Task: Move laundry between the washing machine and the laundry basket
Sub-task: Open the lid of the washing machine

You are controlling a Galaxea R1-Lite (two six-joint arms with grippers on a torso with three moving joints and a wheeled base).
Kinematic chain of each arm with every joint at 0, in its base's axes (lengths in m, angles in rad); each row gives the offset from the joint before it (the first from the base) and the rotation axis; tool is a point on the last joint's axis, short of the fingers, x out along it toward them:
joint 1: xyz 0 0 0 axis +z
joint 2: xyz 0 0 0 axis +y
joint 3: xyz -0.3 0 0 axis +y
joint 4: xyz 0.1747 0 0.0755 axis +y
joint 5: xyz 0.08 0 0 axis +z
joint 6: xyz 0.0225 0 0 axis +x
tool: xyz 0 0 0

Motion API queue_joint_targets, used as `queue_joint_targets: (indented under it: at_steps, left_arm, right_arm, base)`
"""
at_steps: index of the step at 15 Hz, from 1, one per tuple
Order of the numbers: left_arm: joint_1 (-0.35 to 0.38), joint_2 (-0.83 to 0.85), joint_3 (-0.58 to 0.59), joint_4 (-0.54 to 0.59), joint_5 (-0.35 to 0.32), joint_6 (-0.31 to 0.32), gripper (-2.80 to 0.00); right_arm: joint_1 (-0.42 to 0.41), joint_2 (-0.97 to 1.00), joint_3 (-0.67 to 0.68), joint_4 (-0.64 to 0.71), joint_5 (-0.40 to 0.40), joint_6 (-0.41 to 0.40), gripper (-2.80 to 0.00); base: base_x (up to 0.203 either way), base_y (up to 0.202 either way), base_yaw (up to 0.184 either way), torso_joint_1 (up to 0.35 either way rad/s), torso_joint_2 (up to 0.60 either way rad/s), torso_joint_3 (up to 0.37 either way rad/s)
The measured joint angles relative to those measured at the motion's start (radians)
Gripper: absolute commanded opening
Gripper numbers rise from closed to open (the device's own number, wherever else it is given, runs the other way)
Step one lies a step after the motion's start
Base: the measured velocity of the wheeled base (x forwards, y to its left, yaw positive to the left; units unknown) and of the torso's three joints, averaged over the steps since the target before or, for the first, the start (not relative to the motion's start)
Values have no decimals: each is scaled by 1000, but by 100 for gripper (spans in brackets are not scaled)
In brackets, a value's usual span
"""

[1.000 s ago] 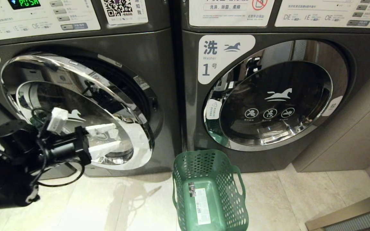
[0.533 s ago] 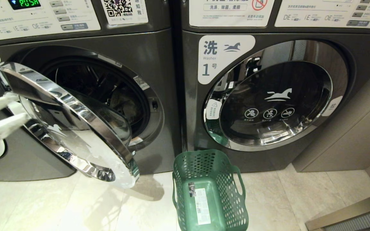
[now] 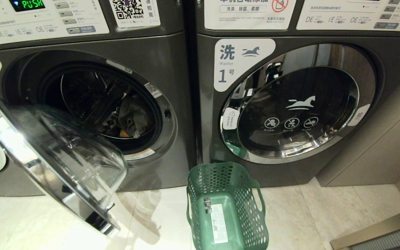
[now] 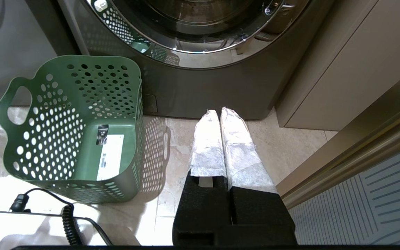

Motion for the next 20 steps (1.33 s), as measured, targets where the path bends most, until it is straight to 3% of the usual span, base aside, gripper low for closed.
queue_joint_targets:
  at_steps: [3,5,7,9,11,13,15,16,18,19,20]
  left_arm:
    - [-41,-32,-63,18,-1,-8,-280]
    - [-53,-21,-159,109,-2,-7,-280]
    - [-73,-5,-279,317,4,-7,-280]
    - [-118,4,-426,596,41,0,-280]
    - [-241,6,-542,916,121,75,-280]
    - [-367,6,-586,1229,243,276,-280]
    - [-490,10,-592,1462,448,572,-280]
    - [-569,14,-591,1547,584,727,-280]
    - [-695,33,-560,1643,792,1003,-280]
    - [-737,49,-535,1663,869,1114,-280]
    - [-765,67,-519,1667,934,1181,-280]
  right_arm:
    - [0,0,0,0,0,0,-280]
    - [0,0,0,0,0,0,-280]
    - [0,0,0,0,0,0,-280]
    - [0,0,0,0,0,0,-280]
    - [0,0,0,0,0,0,-280]
    - [-1,0,0,0,0,0,-280]
    - [0,0,0,0,0,0,-280]
    - [0,0,0,0,0,0,-280]
    - [0,0,0,0,0,0,-280]
    - [0,0,0,0,0,0,-280]
    - [0,0,0,0,0,0,-280]
  base:
    - [0,0,0,0,0,0]
    - [0,0,0,0,0,0]
    - [0,0,0,0,0,0]
    - [0,0,0,0,0,0]
    - [0,0,0,0,0,0]
    - [0,0,0,0,0,0]
    - [0,0,0,0,0,0]
    - [0,0,0,0,0,0]
    - [0,0,0,0,0,0]
    - [0,0,0,0,0,0]
    - [0,0,0,0,0,0]
